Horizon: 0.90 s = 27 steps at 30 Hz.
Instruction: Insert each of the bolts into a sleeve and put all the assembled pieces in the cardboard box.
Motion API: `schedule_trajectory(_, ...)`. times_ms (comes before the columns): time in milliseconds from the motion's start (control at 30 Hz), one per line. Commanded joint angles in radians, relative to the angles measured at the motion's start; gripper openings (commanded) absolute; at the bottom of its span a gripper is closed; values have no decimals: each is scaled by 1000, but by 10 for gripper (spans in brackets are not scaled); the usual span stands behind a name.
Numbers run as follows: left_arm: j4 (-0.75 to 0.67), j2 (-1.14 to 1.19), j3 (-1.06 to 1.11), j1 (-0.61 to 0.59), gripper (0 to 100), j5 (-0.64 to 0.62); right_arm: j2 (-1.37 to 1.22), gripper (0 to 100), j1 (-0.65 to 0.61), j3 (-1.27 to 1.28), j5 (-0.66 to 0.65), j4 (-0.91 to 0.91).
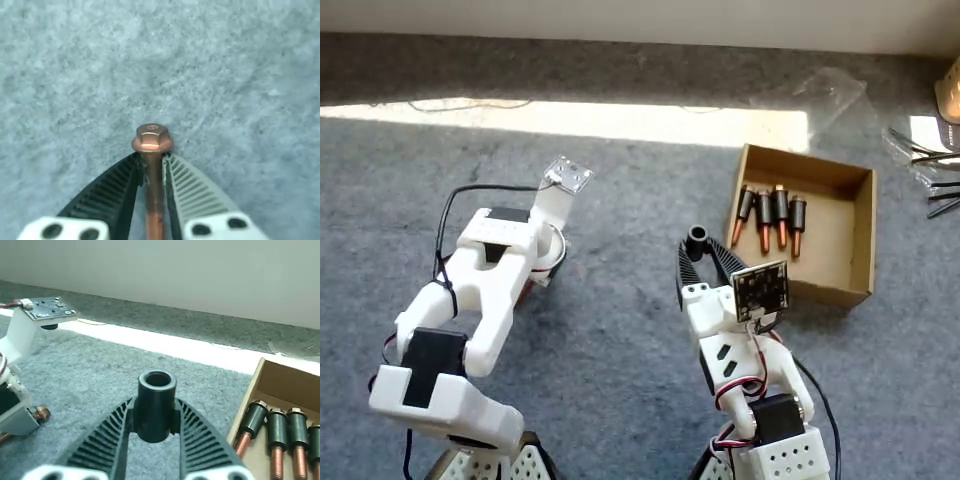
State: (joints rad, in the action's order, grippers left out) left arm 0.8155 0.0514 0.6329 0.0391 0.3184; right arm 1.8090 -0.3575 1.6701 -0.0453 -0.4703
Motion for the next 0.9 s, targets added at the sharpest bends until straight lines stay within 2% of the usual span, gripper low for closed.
schedule_trajectory(0,26,-8,-68,25,6,38,4,4,7,134,3,38)
schedule_trajectory(67,83,-8,-116,25,5,38,4,4,5,134,2,38)
schedule_trajectory(267,390,-8,-374,28,5,38,2,4,5,133,2,38)
schedule_trajectory(367,485,-8,-481,27,5,28,-4,4,5,133,2,38)
schedule_trajectory(500,497,-8,-530,25,5,-146,-5,4,4,133,2,38)
schedule_trajectory(600,497,-8,-530,24,5,-222,-5,4,4,133,2,38)
schedule_trajectory(867,497,-8,-535,-77,5,-482,-5,4,4,133,2,38)
